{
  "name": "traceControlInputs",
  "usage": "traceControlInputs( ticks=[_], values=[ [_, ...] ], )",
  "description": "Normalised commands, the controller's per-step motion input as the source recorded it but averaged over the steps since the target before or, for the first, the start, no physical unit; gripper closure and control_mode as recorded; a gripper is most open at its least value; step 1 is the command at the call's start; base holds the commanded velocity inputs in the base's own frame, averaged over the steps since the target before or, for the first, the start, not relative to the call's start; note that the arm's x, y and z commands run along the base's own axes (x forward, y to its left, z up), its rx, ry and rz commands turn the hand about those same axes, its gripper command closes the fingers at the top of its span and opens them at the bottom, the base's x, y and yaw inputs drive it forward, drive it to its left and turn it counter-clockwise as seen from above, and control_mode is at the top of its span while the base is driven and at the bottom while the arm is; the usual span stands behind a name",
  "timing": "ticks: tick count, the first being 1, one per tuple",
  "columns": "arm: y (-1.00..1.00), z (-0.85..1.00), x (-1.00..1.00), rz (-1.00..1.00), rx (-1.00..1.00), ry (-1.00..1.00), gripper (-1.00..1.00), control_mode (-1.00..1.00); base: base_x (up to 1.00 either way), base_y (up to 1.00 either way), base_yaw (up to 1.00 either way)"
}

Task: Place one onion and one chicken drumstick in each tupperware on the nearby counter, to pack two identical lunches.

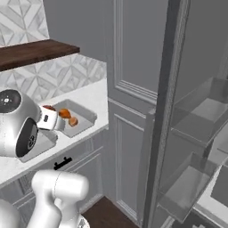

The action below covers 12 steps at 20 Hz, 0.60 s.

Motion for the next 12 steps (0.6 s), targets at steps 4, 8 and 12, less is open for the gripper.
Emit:
traceControlInputs(
  ticks=[4, 8, 12],
  values=[
    [0.00, 0.00, 0.00, 0.00, 0.00, 0.00, 1.00, 1.00, 0.91, 0.35, 0.37],
    [0.00, 0.00, 0.00, 0.00, 0.00, 0.00, 1.00, 1.00, 0.73, 0.35, 0.40],
    [0.48, -0.59, 0.54, 0.35, -0.01, 0.11, 1.00, -1.00, 0.00, 0.00, 0.00]
  ],
)
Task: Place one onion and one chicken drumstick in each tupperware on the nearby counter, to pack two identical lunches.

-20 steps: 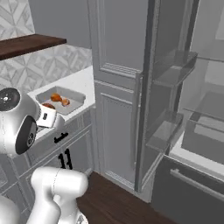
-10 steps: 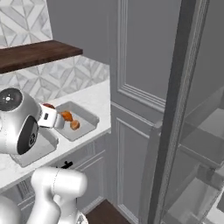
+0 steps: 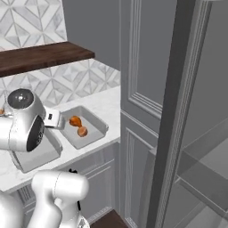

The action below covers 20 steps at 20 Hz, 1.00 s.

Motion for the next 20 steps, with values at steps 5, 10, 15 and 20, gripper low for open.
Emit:
traceControlInputs(
  ticks=[5, 10, 15, 20],
  values=[
    [0.63, -0.71, 0.51, 0.35, -0.05, 0.07, 1.00, -1.00, 0.00, 0.00, 0.00],
    [0.61, -0.61, 0.25, 0.34, -0.13, 0.04, 1.00, -1.00, 0.00, 0.00, 0.00],
    [0.73, -0.32, 0.13, -0.11, -0.04, 0.14, 1.00, -1.00, 0.00, 0.00, 0.00],
    [0.28, -0.33, 0.26, 0.00, -0.01, 0.09, 1.00, -1.00, 0.00, 0.00, 0.00]
  ],
)
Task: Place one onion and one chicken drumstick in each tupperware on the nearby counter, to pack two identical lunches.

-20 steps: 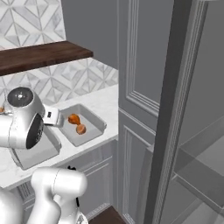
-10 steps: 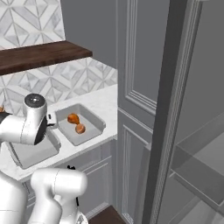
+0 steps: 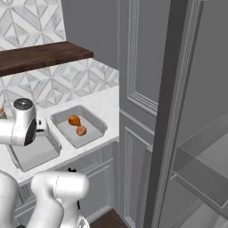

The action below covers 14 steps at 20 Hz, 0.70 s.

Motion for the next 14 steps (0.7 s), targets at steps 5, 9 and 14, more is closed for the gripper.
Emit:
traceControlInputs(
  ticks=[5, 9, 14],
  values=[
    [0.20, -0.46, 0.53, 0.00, -0.05, 0.03, 1.00, -1.00, 0.00, 0.00, 0.00],
    [0.36, -0.53, 0.50, 0.00, -0.08, 0.04, 1.00, -1.00, 0.00, 0.00, 0.00],
    [0.24, -0.44, 0.38, 0.00, -0.05, 0.03, 1.00, -1.00, 0.00, 0.00, 0.00]
  ],
)
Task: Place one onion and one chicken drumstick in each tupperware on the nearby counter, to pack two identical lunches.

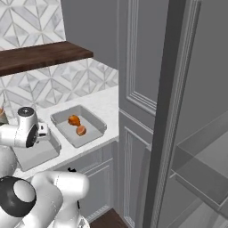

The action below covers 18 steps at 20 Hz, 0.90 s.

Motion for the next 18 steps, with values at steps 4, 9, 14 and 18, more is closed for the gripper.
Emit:
traceControlInputs(
  ticks=[4, 9, 14, 18],
  values=[
    [0.26, -0.43, 0.36, 0.00, -0.04, 0.03, 1.00, -1.00, 0.00, 0.00, 0.00],
    [0.28, -0.34, 0.34, 0.00, -0.06, 0.01, -1.00, -1.00, 0.00, 0.00, 0.00],
    [0.00, 0.05, 0.20, 0.00, -0.01, -0.05, -1.00, -1.00, 0.00, 0.00, 0.00],
    [0.00, 0.55, -0.39, -0.01, 0.00, -0.10, -1.00, -1.00, 0.00, 0.00, 0.00]
  ],
)
